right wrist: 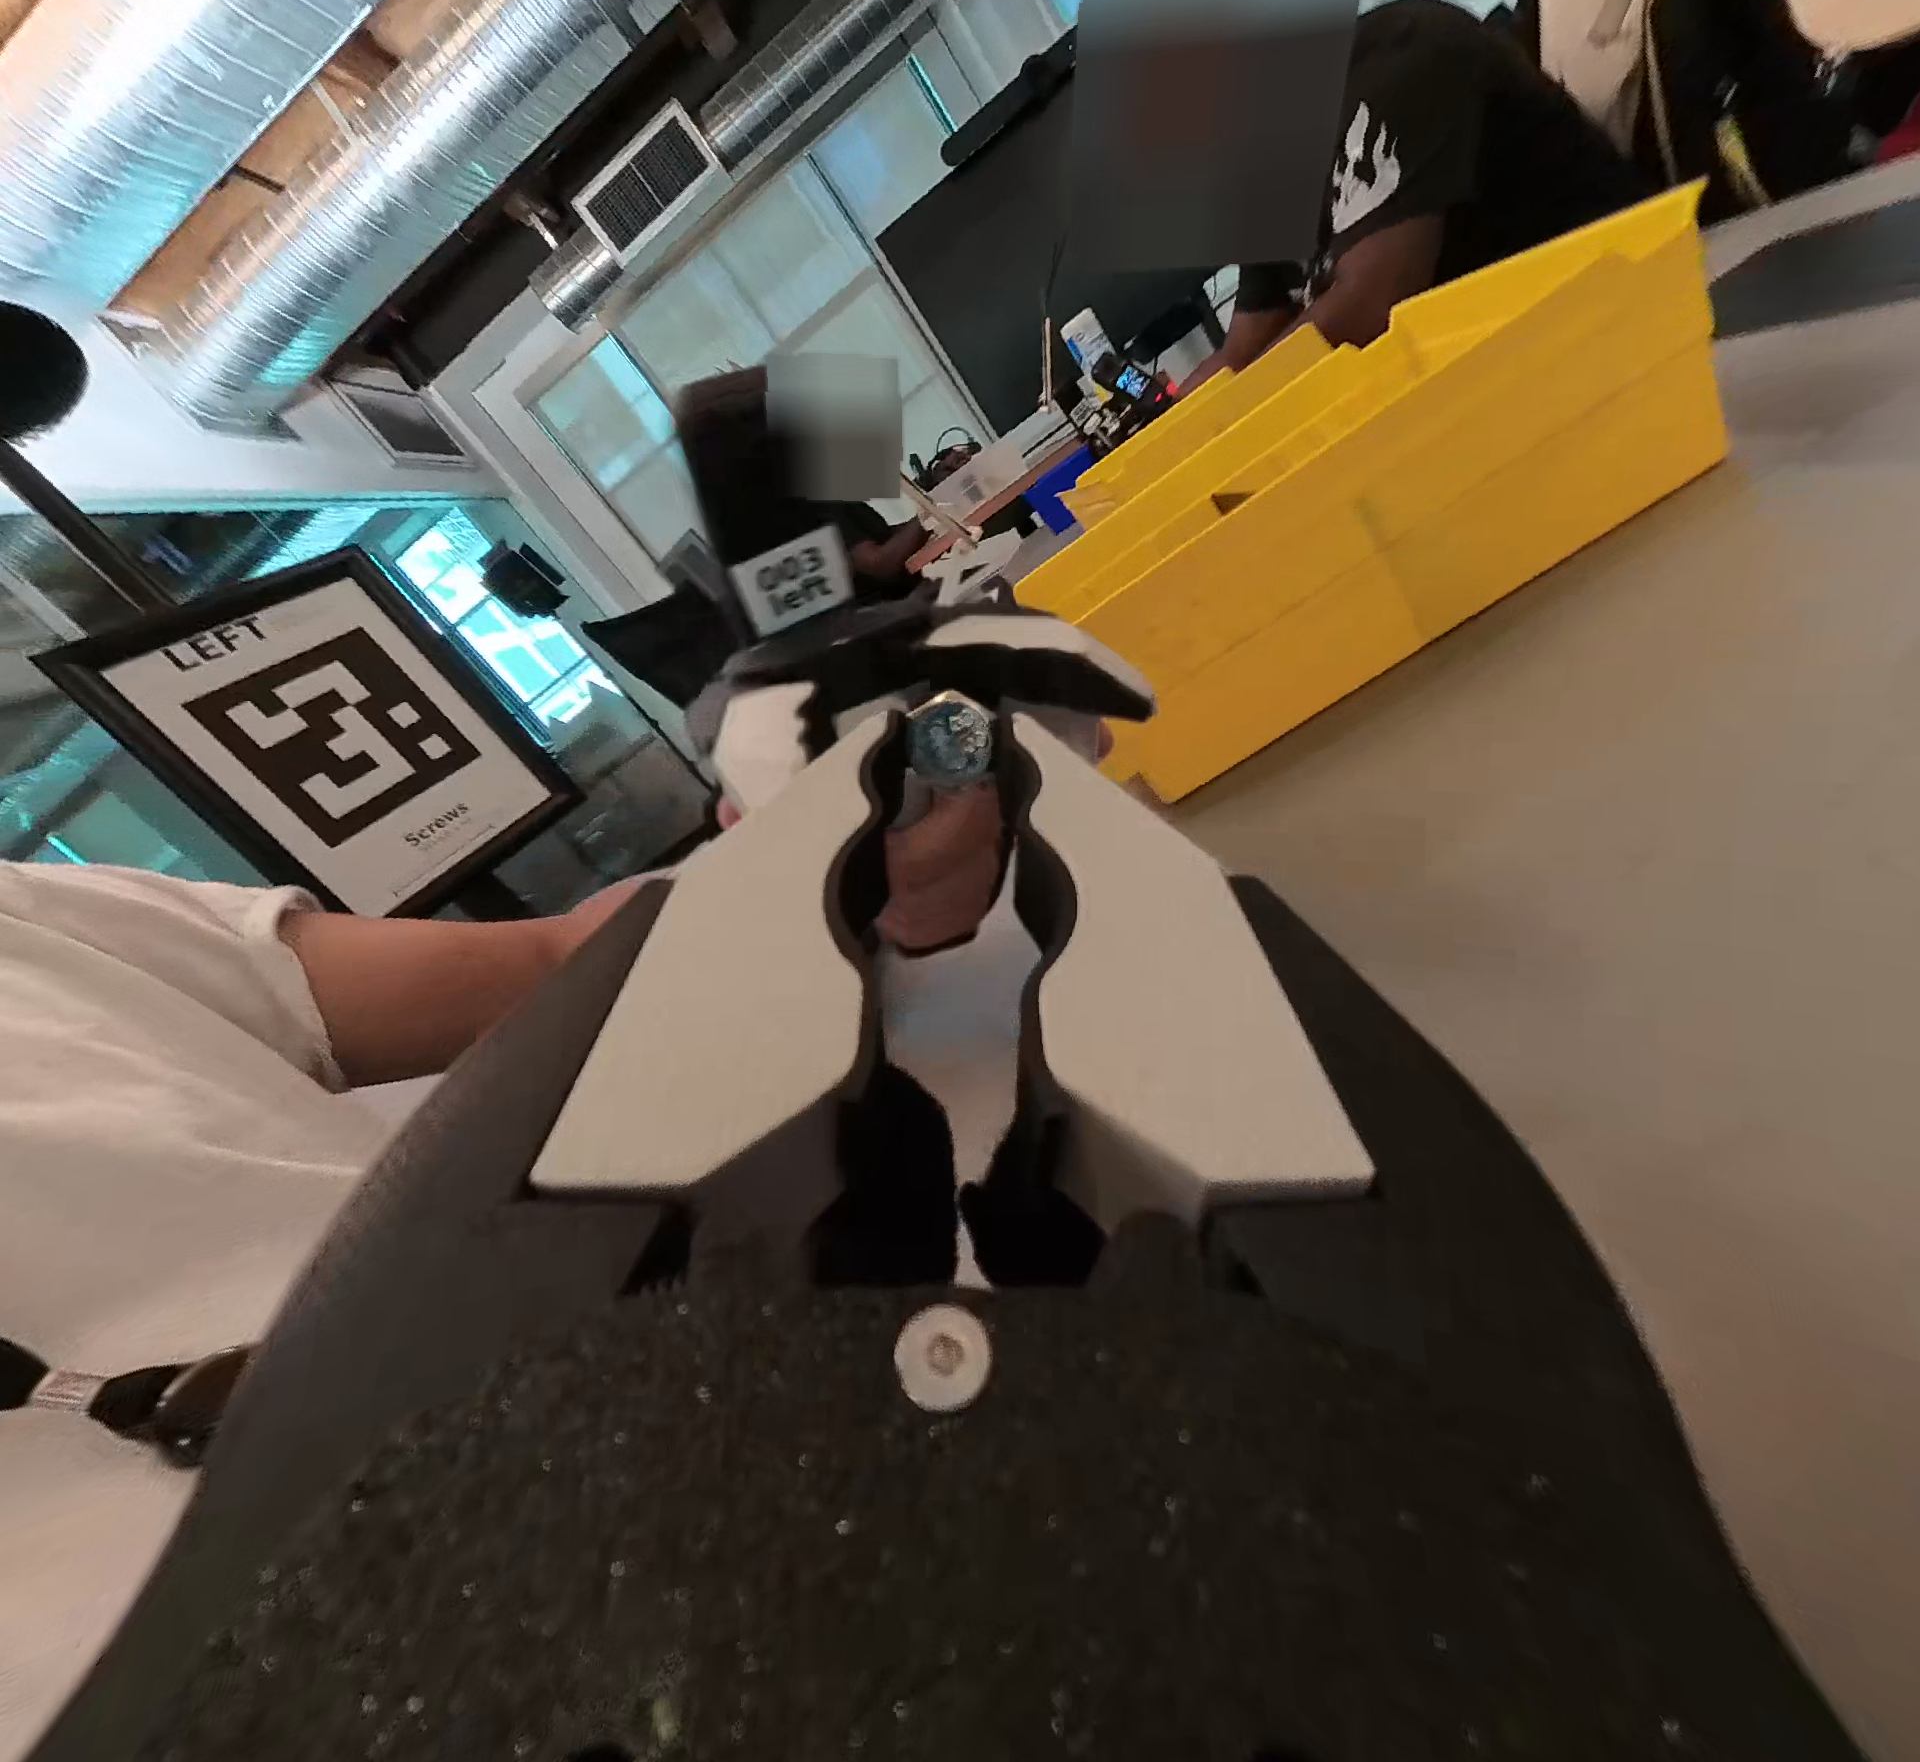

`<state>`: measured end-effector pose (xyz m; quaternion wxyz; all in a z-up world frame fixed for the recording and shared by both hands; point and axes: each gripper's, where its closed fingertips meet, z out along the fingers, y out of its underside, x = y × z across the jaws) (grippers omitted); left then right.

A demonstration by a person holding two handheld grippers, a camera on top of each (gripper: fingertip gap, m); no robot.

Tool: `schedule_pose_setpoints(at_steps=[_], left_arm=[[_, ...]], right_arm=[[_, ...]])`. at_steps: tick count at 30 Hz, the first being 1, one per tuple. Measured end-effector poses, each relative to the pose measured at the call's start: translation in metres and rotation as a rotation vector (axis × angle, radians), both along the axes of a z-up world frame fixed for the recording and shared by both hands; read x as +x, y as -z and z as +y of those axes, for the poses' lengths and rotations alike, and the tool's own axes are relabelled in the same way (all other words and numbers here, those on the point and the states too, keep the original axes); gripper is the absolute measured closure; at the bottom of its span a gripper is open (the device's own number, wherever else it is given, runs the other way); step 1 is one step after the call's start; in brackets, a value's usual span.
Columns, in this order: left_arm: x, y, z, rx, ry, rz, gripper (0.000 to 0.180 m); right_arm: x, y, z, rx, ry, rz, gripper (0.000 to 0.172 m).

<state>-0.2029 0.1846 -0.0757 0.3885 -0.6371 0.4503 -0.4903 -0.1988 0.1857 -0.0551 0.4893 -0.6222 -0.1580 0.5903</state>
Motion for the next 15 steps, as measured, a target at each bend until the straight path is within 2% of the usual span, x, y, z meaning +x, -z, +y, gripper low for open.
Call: schedule_pose_setpoints(at_steps=[2,4,9,13,15], left_arm=[[0.001,-0.013,0.001,-0.268,0.057,-0.122,0.107],[-0.002,-0.019,0.007,-0.406,0.079,-0.191,0.112],[-0.003,-0.020,0.007,-0.530,0.112,-0.238,0.122],[-0.001,-0.015,0.005,-0.582,0.151,-0.251,0.142],[0.000,-0.018,-0.002,-0.603,0.212,-0.271,0.164]], right_arm=[[0.000,-0.004,0.001,0.032,0.002,0.002,0.155],[0.001,-0.005,0.003,0.038,0.011,0.013,0.155],[0.000,-0.005,0.004,0.032,0.001,0.025,0.155],[-0.001,-0.007,0.003,0.033,-0.002,0.027,0.155],[0.001,-0.004,0.004,0.018,0.010,0.020,0.155]])
